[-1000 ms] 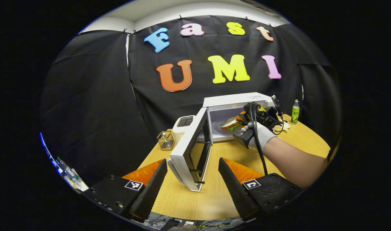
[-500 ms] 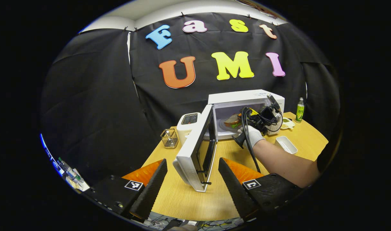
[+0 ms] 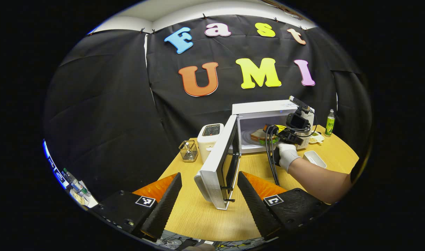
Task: Open the microwave oven with the left hand, put the food in, and close the microwave oven.
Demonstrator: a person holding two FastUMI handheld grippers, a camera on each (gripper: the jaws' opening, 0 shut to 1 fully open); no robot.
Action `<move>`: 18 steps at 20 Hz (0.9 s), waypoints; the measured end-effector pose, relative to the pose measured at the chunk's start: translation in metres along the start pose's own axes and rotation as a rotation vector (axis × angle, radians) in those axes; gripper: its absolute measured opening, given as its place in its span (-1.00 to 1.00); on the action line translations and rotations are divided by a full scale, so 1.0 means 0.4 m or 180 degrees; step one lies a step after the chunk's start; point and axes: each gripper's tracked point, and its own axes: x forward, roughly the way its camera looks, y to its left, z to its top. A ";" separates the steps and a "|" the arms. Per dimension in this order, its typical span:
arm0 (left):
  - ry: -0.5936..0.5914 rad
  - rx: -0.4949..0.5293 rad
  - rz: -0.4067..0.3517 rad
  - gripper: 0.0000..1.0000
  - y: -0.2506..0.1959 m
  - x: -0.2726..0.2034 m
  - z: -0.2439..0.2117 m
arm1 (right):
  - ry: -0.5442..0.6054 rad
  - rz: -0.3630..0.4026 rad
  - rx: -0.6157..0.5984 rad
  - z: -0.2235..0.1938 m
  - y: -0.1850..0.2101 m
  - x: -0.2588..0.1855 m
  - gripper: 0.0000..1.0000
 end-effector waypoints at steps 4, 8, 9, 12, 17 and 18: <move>-0.0046 -0.0045 0.0084 0.94 0.019 -0.002 0.009 | 0.0098 0.0045 -0.0092 0.012 -0.006 -0.071 0.83; -0.0156 -0.0098 0.0098 0.94 0.037 -0.010 0.045 | 0.0251 0.0304 -0.0404 0.063 0.011 -0.196 1.00; -0.0181 -0.0100 0.0113 0.94 0.046 -0.014 0.049 | 0.0245 0.0391 -0.0563 0.088 0.013 -0.236 1.00; -0.0264 -0.0102 0.0148 0.94 0.068 -0.013 0.074 | 0.0238 0.0625 -0.0886 0.172 0.013 -0.361 0.83; -0.0363 -0.0149 0.0211 0.94 0.103 -0.001 0.082 | 0.0049 0.0796 -0.1215 0.358 -0.030 -0.561 0.83; -0.0397 -0.0169 0.0210 0.94 0.107 0.002 0.084 | 0.0002 0.0810 -0.1285 0.398 -0.046 -0.599 0.83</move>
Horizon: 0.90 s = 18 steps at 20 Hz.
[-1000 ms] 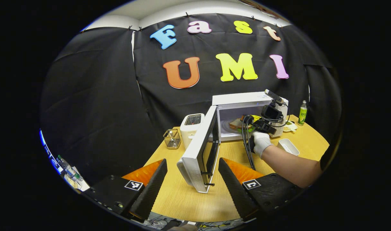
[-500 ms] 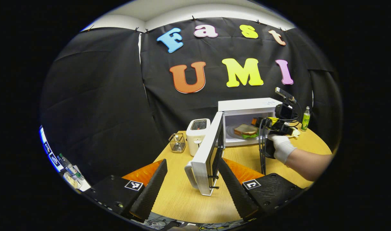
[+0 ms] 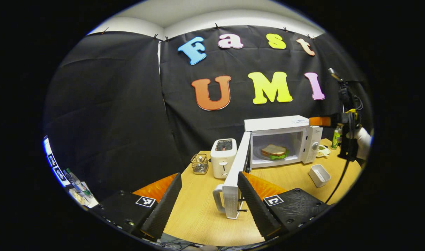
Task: Open the microwave oven with the left hand, put the food in, and close the microwave oven.
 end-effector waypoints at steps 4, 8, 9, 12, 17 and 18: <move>-0.0094 -0.0014 0.0024 0.94 0.029 0.014 -0.004 | -0.0156 -0.0114 -0.0278 0.097 -0.065 -0.148 0.83; -0.0131 0.0031 0.0007 0.91 0.042 0.042 -0.017 | -0.0224 -0.0291 -0.0428 0.151 -0.140 -0.277 1.00; -0.0116 0.0041 0.0001 0.92 0.045 0.057 -0.024 | -0.0255 -0.0339 -0.0440 0.163 -0.156 -0.302 0.83; -0.0117 -0.0010 -0.0018 0.80 0.052 0.086 -0.034 | -0.0276 -0.0437 -0.0433 0.179 -0.190 -0.371 0.83; 0.0000 -0.0064 -0.0295 -0.29 0.027 0.151 -0.095 | -0.0151 -0.0607 -0.0363 0.155 -0.227 -0.426 1.00; 0.0044 -0.0079 -0.0279 -0.55 0.035 0.168 -0.113 | -0.0127 -0.0623 -0.0357 0.150 -0.229 -0.436 0.83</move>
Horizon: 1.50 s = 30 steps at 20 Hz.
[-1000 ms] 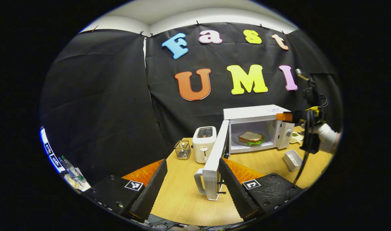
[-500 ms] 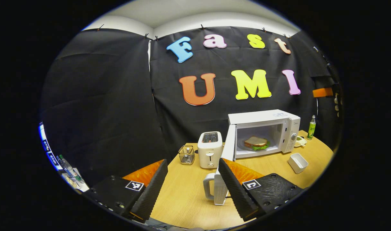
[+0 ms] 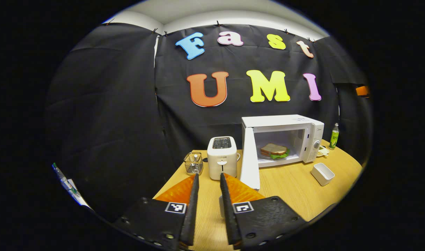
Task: Open the microwave oven with the left hand, put the food in, and close the microwave oven.
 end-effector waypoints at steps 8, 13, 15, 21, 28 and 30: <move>0.0165 -0.0086 0.0097 -1.00 0.044 0.084 -0.099 | 0.0249 -0.0007 0.0014 -0.046 -0.011 -0.015 0.84; 0.0191 -0.0060 -0.0031 -1.00 0.018 0.125 -0.130 | 0.0261 -0.0036 0.0082 -0.039 -0.014 -0.027 0.84; 0.0174 -0.0022 -0.0048 -1.00 0.010 0.125 -0.126 | 0.0255 -0.0028 0.0085 -0.040 -0.013 -0.031 0.84; 0.0169 0.0011 -0.0257 -1.00 -0.073 0.104 -0.123 | 0.0288 0.0005 0.0132 -0.054 -0.012 -0.041 0.84; 0.0128 0.0065 -0.0620 -1.00 -0.248 0.081 -0.108 | 0.0300 0.0091 0.0151 -0.061 -0.010 -0.045 0.83; 0.0108 0.0072 -0.0731 -1.00 -0.308 0.072 -0.095 | 0.0300 0.0111 0.0154 -0.062 -0.018 -0.048 0.84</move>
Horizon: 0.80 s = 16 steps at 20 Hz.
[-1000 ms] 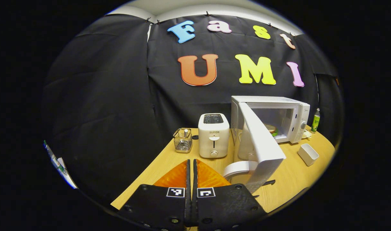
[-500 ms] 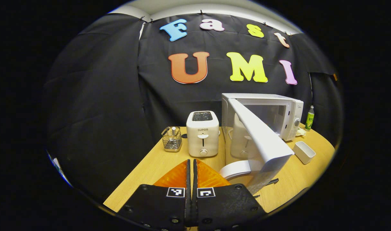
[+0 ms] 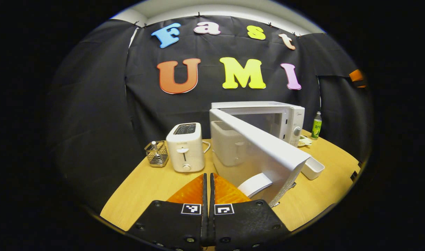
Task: Open the microwave oven with the left hand, put the food in, and close the microwave oven.
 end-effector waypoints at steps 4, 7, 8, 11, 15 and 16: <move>-0.0026 0.0018 -0.0191 -1.00 -0.111 0.016 0.024 | 0.0033 -0.0009 -0.0018 -0.006 -0.041 0.000 0.84; -0.0011 0.0075 -0.0306 -1.00 -0.189 0.040 0.031 | 0.0071 -0.0036 -0.0038 -0.014 -0.087 0.006 1.00; -0.0004 0.0094 -0.0337 -1.00 -0.211 0.049 0.031 | 0.0073 -0.0047 -0.0034 -0.015 -0.107 0.000 1.00; -0.0016 0.0077 -0.0428 -1.00 -0.271 0.079 0.049 | 0.0086 -0.0083 -0.0010 -0.015 -0.151 0.003 0.84; -0.0035 0.0084 -0.0518 -1.00 -0.335 0.120 0.076 | 0.0073 -0.0126 -0.0004 -0.012 -0.203 0.009 0.84; -0.0033 0.0068 -0.0549 -1.00 -0.349 0.130 0.080 | 0.0087 -0.0137 0.0009 -0.015 -0.214 0.011 1.00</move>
